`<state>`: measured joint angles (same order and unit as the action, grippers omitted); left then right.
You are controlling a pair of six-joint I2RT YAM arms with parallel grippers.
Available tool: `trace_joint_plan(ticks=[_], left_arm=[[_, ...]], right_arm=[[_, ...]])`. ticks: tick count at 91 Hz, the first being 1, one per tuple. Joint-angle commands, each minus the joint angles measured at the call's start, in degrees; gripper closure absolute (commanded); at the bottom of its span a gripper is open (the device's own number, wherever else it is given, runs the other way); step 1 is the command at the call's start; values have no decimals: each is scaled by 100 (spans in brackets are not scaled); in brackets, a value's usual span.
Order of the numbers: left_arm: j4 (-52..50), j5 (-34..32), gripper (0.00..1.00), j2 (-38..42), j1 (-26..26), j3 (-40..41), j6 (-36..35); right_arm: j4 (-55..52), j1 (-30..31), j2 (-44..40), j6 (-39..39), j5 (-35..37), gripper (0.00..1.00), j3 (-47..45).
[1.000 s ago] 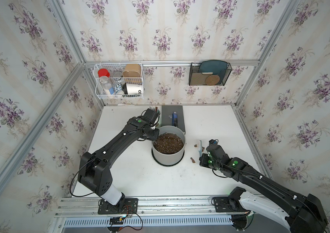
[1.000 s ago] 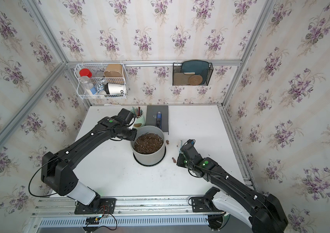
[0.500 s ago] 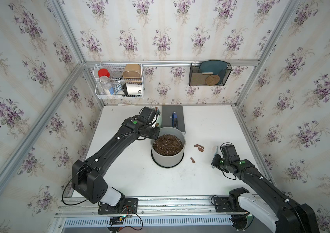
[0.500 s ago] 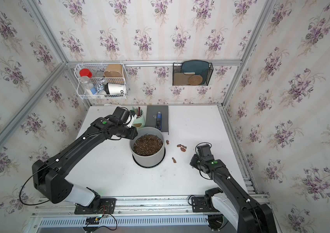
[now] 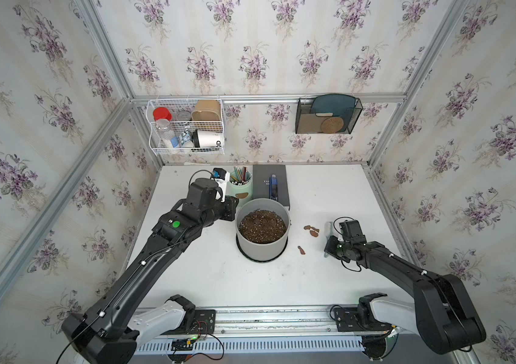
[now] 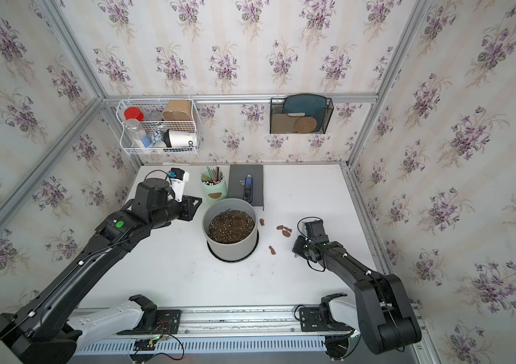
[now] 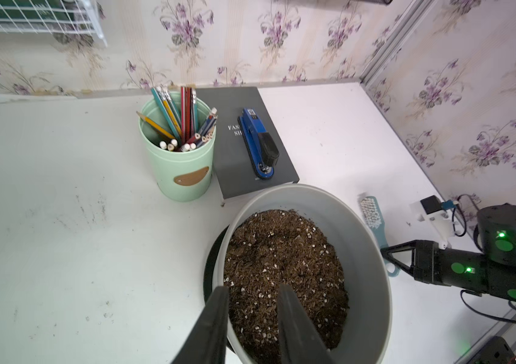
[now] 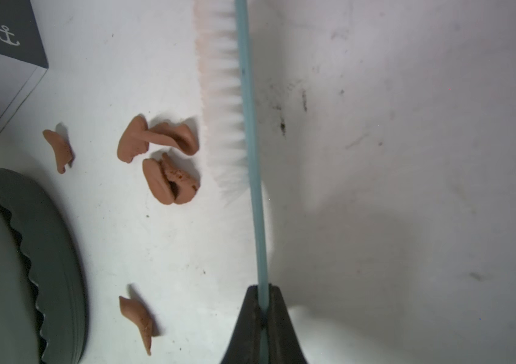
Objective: Scrub the dried mud off the ceramic pot
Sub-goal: Place the brush at the center of the board.
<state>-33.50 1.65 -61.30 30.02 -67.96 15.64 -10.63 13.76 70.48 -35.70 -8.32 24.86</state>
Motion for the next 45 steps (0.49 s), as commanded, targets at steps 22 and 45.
trace_joint_plan(ticks=[22,45], left_arm=[[496,-450,71,263,-14,442,288],[438,-539,72,240,-24,492,292]], right_arm=[[-487,116,398,85,121,95,107],[-520,222,409,18,287,71,162]])
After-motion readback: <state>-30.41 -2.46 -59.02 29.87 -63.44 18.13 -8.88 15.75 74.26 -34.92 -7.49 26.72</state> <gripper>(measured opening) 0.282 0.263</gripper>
